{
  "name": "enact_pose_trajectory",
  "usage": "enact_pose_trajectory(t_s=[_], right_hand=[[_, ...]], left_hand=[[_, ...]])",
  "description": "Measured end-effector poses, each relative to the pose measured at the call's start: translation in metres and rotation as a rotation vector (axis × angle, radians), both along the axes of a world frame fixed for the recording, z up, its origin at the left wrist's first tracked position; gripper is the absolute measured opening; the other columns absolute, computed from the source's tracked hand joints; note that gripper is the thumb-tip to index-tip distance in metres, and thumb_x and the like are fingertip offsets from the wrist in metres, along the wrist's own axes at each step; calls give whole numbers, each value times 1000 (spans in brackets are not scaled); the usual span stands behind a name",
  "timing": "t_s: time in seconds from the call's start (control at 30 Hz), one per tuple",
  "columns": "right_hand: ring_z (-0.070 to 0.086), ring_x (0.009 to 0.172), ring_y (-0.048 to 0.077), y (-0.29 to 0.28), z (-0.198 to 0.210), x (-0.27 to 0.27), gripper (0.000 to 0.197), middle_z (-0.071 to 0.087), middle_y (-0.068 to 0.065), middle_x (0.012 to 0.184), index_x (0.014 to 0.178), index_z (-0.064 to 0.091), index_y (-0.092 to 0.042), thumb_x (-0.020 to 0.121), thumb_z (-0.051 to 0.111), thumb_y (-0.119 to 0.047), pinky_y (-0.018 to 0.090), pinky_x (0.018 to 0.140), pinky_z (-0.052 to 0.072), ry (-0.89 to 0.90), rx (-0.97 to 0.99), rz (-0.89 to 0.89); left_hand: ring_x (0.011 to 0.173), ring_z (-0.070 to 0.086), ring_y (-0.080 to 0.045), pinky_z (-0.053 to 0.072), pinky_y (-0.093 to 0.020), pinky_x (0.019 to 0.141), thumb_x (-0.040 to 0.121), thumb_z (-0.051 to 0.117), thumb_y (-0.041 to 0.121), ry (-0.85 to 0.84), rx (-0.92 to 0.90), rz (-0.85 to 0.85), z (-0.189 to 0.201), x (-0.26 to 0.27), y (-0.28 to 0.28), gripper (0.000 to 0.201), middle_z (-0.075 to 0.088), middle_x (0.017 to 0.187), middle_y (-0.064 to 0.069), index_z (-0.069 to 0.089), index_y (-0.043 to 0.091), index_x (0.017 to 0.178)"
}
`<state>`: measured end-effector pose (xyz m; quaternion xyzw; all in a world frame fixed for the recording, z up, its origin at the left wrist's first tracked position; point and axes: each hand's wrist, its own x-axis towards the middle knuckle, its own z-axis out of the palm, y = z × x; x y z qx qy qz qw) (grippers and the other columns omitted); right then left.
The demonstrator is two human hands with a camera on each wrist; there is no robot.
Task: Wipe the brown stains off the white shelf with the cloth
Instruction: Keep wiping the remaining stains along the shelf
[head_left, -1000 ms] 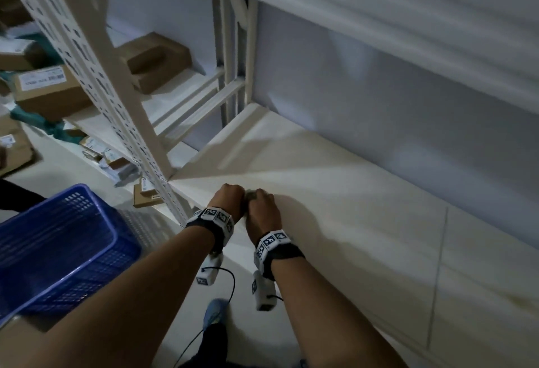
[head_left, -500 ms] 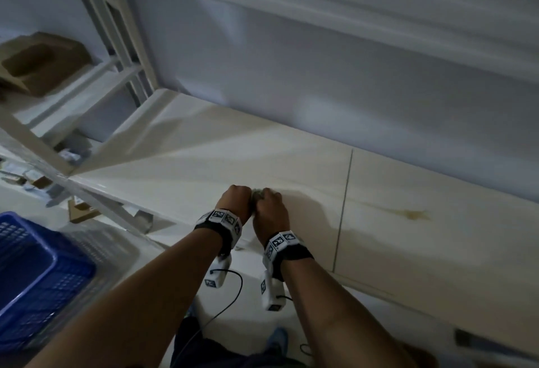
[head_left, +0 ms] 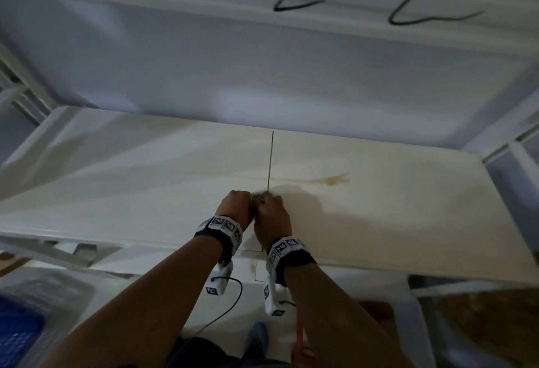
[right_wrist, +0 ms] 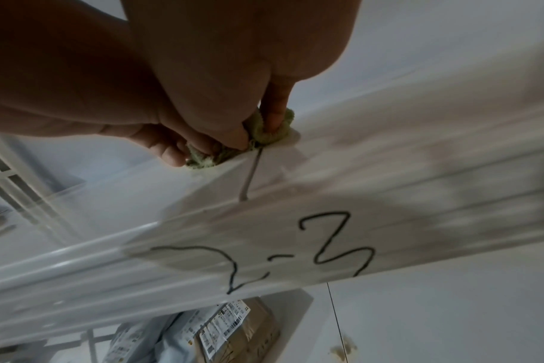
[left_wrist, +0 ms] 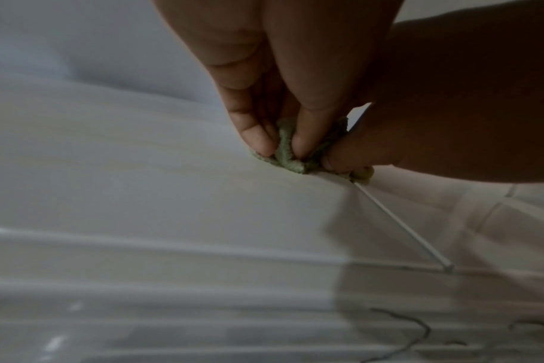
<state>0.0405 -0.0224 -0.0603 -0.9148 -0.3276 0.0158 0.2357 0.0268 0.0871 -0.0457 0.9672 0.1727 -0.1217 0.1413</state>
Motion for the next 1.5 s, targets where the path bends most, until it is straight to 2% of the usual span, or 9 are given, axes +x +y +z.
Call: enact_pose_trajectory(t_s=[0.27,0.4,0.53,0.63,0.77,0.97,1.17,1.37,1.5], right_hand=[[51,106,34,-10,7,8,26,62,13,112,104,66,-8,82,53,-1,39,76,50,97,-50,-11],[61,79,27,-12,24,20,16,66,10,86,74,70,-14,76,57,-24,34,69,52,306,22,-102],[57,64,23,-24,33,34,17,65,7,72,67,66,-15,76,56,-25,27,56,40,344,220,-284],[61,75,21,-38,43,44,10,69,-1,84,81,67,-20,78,57,-23,28,64,49,274,282,-406],[59,72,22,-64,53,60,7,66,-3,78,80,60,-22,77,56,-27,26,60,45,172,201,-432],[54,101,30,-97,36,58,24,63,4,101,98,62,-21,79,57,-34,39,81,42,-34,-339,-201],[54,102,24,-118,15,52,33,61,3,113,106,58,-18,78,54,-33,34,86,48,-12,-255,-137],[43,123,27,-140,4,46,70,31,3,152,139,33,-20,79,60,-43,41,96,48,174,-186,-84],[46,116,28,-134,1,39,64,44,6,138,134,39,-16,80,62,-42,39,93,47,133,-178,-145]], left_hand=[[92,63,-32,47,-33,71,91,46,12,-9,-23,22,12,1,-15,16,68,97,-13,60,4,92],[94,63,-31,49,-32,75,89,52,15,-16,-118,123,27,0,-14,17,68,94,-13,65,4,92],[81,66,-25,49,-25,69,80,65,17,-81,-408,315,33,8,-20,7,68,79,-6,70,12,78],[79,70,-35,59,-45,78,78,69,2,-162,-860,473,38,17,-33,11,70,78,-21,68,8,68],[74,69,-36,59,-46,77,86,63,-2,-78,-1200,558,47,25,-56,7,68,86,-29,65,-4,92],[98,65,-24,52,-28,82,83,69,25,-21,-306,51,40,42,-79,26,67,106,-7,67,12,106],[87,64,-26,45,-26,66,89,50,7,-75,-131,-269,36,53,-110,14,63,94,-10,54,11,77],[100,61,-28,47,-29,84,91,45,5,-121,-98,-306,20,58,-117,28,62,108,-11,64,11,110],[100,61,-31,46,-31,81,85,54,9,-97,-107,-247,21,70,-113,19,64,105,-13,65,9,102]])
